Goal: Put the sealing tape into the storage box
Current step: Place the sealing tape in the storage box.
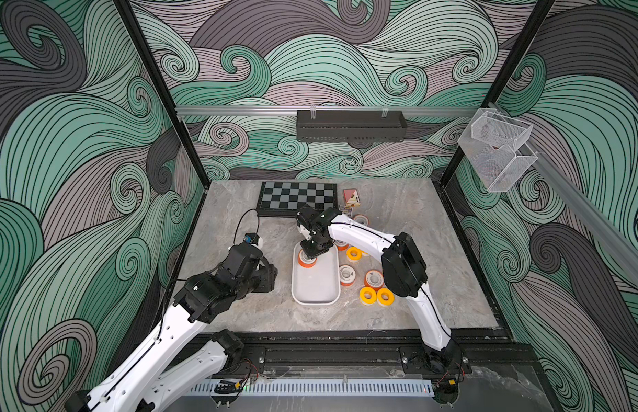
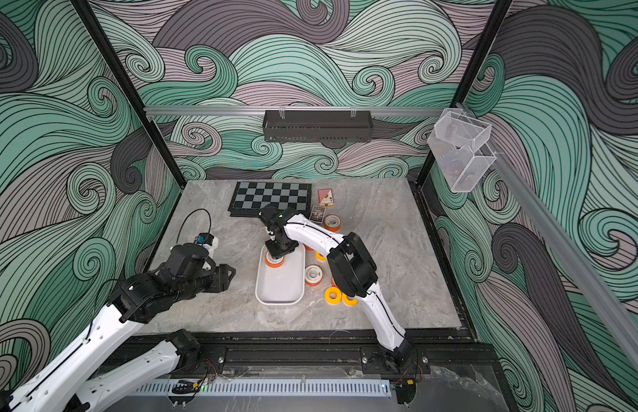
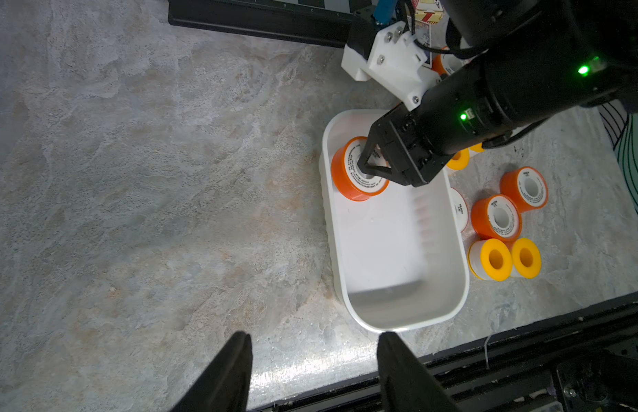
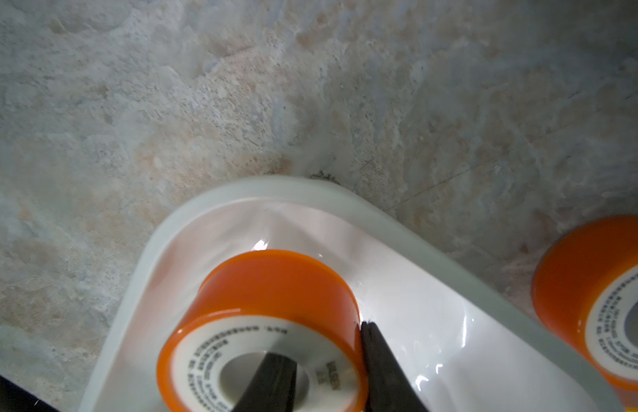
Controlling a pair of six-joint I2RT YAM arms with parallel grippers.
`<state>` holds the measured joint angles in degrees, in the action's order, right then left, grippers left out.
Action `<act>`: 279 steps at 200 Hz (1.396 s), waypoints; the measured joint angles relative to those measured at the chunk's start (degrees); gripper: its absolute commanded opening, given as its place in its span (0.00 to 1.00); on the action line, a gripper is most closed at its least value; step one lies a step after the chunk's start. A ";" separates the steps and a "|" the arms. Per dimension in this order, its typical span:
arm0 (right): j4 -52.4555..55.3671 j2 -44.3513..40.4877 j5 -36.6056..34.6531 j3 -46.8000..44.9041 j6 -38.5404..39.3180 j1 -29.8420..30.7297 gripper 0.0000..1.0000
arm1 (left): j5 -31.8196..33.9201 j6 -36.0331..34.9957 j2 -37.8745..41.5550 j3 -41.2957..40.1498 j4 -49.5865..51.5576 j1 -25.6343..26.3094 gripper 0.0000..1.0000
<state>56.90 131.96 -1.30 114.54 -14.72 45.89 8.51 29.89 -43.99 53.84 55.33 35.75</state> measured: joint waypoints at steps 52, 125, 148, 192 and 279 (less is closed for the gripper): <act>1.22 2.75 -2.03 3.04 0.48 0.00 0.34 | 0.00 0.00 0.00 -0.04 0.00 0.00 0.60; 1.73 3.52 -2.51 3.69 0.42 0.00 0.41 | 0.00 0.00 0.02 -0.09 0.00 0.00 0.60; 1.77 3.41 -2.49 3.63 0.44 0.00 0.41 | 0.00 0.00 0.09 -0.09 0.00 0.00 0.60; 1.79 -4.26 -2.60 -0.66 0.66 -0.46 0.41 | 0.00 0.00 0.39 -0.13 0.00 0.02 0.60; -8.09 -48.41 -2.54 -36.37 -0.92 -18.69 0.44 | -4.35 -0.98 -4.48 -0.02 -0.61 2.03 0.56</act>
<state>48.82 83.55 -3.84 78.17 -15.64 27.20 4.16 28.91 -48.47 53.82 54.72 37.78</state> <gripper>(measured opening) 0.439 0.562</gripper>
